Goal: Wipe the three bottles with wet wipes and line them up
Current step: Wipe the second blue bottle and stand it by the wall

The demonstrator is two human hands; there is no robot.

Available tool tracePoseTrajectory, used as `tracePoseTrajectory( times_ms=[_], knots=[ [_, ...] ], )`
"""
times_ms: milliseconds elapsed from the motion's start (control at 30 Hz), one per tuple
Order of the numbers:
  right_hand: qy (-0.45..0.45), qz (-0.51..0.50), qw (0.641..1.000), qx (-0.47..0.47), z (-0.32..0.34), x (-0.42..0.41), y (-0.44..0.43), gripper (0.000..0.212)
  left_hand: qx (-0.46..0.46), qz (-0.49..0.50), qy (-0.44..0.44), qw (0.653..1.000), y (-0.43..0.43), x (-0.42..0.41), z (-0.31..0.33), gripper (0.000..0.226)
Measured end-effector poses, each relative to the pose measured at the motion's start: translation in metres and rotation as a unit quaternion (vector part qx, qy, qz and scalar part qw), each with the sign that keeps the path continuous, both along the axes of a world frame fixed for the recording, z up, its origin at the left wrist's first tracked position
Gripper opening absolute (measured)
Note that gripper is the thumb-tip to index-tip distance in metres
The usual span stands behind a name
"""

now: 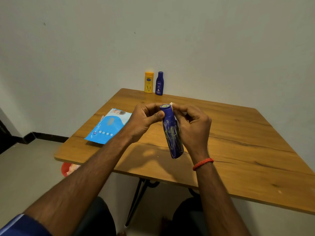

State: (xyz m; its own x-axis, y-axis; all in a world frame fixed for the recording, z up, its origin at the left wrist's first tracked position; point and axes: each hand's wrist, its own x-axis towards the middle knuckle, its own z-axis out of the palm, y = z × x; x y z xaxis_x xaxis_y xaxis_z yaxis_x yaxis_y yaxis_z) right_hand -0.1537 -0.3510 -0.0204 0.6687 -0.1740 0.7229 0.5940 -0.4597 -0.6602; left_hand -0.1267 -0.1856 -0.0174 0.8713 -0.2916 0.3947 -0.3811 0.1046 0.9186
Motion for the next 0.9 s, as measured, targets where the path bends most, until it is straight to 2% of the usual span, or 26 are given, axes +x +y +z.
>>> tracePoseTrajectory(
  times_ms=[133,333,500,900],
  knots=[
    [-0.038,0.044,0.998,-0.018,0.003,-0.005,-0.003,0.022,-0.014,-0.015,0.002,1.0,0.001,-0.001,0.005,0.036],
    [-0.064,0.122,0.987,-0.079,0.007,-0.008,-0.01,0.023,-0.074,-0.019,0.016,0.997,0.001,0.01,0.006,0.021],
    [-0.064,0.127,0.981,-0.133,0.008,-0.009,-0.008,0.024,-0.075,-0.004,0.017,0.997,0.0,0.012,0.004,0.02],
    [-0.031,0.176,0.97,-0.167,-0.042,-0.042,-0.014,0.025,-0.131,-0.01,0.053,0.99,0.002,0.006,0.0,0.028]
  ],
)
